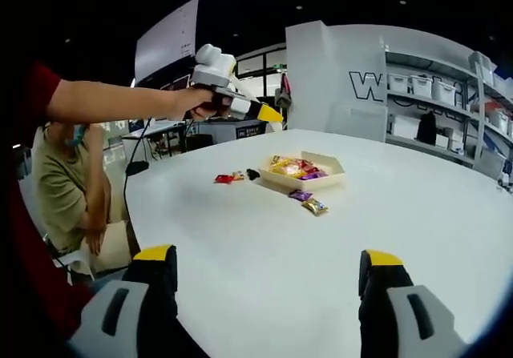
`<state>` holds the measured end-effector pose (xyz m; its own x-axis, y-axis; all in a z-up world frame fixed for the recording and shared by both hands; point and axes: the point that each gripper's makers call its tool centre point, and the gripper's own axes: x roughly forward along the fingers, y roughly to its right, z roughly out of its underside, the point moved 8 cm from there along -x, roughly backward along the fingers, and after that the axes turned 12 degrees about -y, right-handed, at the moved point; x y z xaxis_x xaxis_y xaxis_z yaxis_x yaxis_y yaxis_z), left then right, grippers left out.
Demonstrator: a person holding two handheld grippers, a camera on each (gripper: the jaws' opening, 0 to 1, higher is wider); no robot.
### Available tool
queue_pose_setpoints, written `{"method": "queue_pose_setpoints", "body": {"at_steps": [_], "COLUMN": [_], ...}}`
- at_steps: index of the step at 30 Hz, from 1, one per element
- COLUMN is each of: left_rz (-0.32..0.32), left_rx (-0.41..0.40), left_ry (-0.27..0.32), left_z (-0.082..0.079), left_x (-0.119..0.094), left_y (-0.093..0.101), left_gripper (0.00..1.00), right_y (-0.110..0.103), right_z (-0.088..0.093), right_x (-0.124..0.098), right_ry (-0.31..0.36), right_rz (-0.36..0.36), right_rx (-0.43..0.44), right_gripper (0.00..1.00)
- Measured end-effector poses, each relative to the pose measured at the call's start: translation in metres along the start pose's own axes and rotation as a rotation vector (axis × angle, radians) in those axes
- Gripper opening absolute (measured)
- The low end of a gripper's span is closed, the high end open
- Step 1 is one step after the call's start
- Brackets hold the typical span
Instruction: Place the target food into the container with the food tongs after gripping and lifting it, then release it inside without dropping or visibly crushing the food.
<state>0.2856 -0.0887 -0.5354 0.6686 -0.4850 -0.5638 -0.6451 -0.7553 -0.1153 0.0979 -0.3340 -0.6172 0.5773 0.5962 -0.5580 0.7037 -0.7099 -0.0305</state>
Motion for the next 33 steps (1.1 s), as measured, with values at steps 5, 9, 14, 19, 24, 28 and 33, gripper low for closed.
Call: {"method": "queue_pose_setpoints", "body": {"at_steps": [5,9,14,19,24,28,33], "left_rz": [0.015,0.031,0.054,0.075,0.095,0.099,0.117], "left_rx": [0.018,0.021,0.036,0.042,0.042,0.05,0.035], "left_ry": [-0.014,-0.023,-0.032,-0.037,-0.038,-0.038,-0.027], "left_z": [0.005,0.008,0.008,0.008,0.007,0.007,0.009], "left_x": [0.006,0.011,0.017,0.022,0.025,0.028,0.032], "left_y": [0.007,0.006,0.013,0.021,0.027,0.028,0.031], "left_gripper": [0.26,0.26,0.26,0.26,0.26,0.26,0.26], "right_y": [0.0,0.001,0.003,0.002,0.002,0.002,0.003], "right_z": [0.0,-0.001,0.002,0.003,0.004,0.004,0.004], "right_x": [-0.003,-0.006,-0.008,-0.012,-0.014,-0.015,-0.014], "right_ry": [0.008,0.017,0.017,0.028,0.044,0.057,0.065], "right_rz": [-0.001,0.001,0.005,0.003,0.008,0.005,0.005], "right_rx": [0.004,0.004,0.008,0.012,0.01,0.013,0.016], "right_gripper": [0.93,0.93,0.93,0.93,0.93,0.93,0.93]}}
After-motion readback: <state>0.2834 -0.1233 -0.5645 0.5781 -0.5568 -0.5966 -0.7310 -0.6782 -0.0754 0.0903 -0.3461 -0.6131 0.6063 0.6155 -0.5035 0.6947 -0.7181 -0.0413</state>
